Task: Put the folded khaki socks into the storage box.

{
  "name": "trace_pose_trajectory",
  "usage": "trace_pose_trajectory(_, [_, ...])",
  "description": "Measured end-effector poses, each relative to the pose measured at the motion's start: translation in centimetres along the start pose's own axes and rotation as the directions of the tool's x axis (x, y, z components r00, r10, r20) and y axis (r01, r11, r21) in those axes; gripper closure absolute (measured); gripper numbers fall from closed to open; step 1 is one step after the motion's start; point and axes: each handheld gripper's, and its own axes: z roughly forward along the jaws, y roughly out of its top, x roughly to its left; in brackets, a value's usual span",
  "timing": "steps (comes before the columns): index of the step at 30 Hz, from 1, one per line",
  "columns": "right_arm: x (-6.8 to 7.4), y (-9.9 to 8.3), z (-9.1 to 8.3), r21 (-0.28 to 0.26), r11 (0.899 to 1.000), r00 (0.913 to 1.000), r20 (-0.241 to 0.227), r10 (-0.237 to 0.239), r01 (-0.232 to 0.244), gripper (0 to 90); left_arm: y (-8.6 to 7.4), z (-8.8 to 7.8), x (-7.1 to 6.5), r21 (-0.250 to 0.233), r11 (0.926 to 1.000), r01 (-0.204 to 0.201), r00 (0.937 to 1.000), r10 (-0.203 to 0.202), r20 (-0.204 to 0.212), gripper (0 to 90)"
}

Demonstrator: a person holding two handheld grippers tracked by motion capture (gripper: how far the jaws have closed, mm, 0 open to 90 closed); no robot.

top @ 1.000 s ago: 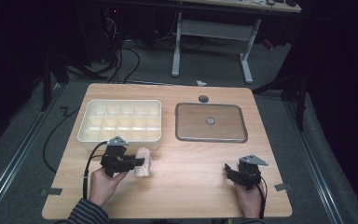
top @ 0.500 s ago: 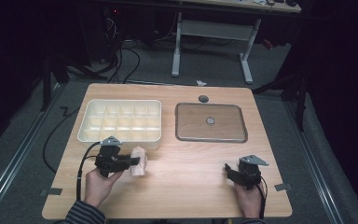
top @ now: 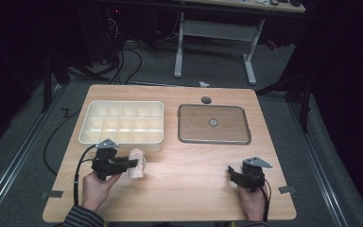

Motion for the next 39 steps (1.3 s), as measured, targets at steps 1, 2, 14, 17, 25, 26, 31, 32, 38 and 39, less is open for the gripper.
trace_pose_trajectory(1, [0.0,0.0,0.0,-0.001,1.000,1.0000,-0.001,-0.002,0.002,35.4,-0.1,-0.1,0.1,-0.001,1.0000,0.003,1.0000,-0.003,-0.002,72.5])
trace_pose_trajectory(2, [0.0,0.0,0.0,-0.001,1.000,1.0000,0.000,-0.002,0.002,35.4,-0.2,-0.2,0.2,-0.004,0.9999,0.010,0.9999,-0.010,-0.004,72.5])
trace_pose_trajectory(14, [0.0,0.0,0.0,0.000,1.000,1.0000,0.001,0.000,0.000,35.8,-0.9,-1.4,1.1,-0.032,0.9982,0.050,0.9985,-0.050,-0.021,72.3])
trace_pose_trajectory(17, [0.0,0.0,0.0,0.000,1.000,1.0000,0.001,-0.002,0.002,35.8,-0.9,-1.8,1.2,-0.038,0.9978,0.054,0.9981,-0.055,-0.028,72.3])
trace_pose_trajectory(25, [-0.1,0.0,0.0,0.000,1.000,1.0000,0.002,0.001,-0.001,35.9,-1.0,-2.5,1.7,-0.053,0.9963,0.067,0.9970,-0.069,-0.035,72.3])
trace_pose_trajectory(26, [-0.1,0.0,0.0,0.000,1.000,1.0000,0.002,0.002,-0.002,35.9,-1.0,-2.6,1.7,-0.054,0.9962,0.068,0.9969,-0.070,-0.036,72.3])
trace_pose_trajectory(31, [-0.1,0.0,0.0,0.000,1.000,1.0000,0.002,0.002,-0.002,35.7,-1.0,-3.1,1.9,-0.054,0.9965,0.064,0.9962,-0.067,-0.055,72.3])
trace_pose_trajectory(32, [0.0,0.0,0.0,0.001,1.000,1.0000,0.003,0.002,-0.002,35.7,-1.0,-3.2,2.0,-0.054,0.9964,0.065,0.9960,-0.068,-0.058,72.3])
trace_pose_trajectory(38, [0.0,0.0,0.0,0.001,1.000,1.0000,0.003,0.005,-0.005,35.6,-1.1,-3.9,2.3,-0.063,0.9955,0.071,0.9945,-0.076,-0.072,72.3])
trace_pose_trajectory(39, [0.0,0.0,0.0,0.000,1.000,1.0000,0.004,0.003,-0.003,35.6,-1.1,-4.0,2.4,-0.065,0.9952,0.073,0.9942,-0.078,-0.074,72.3])
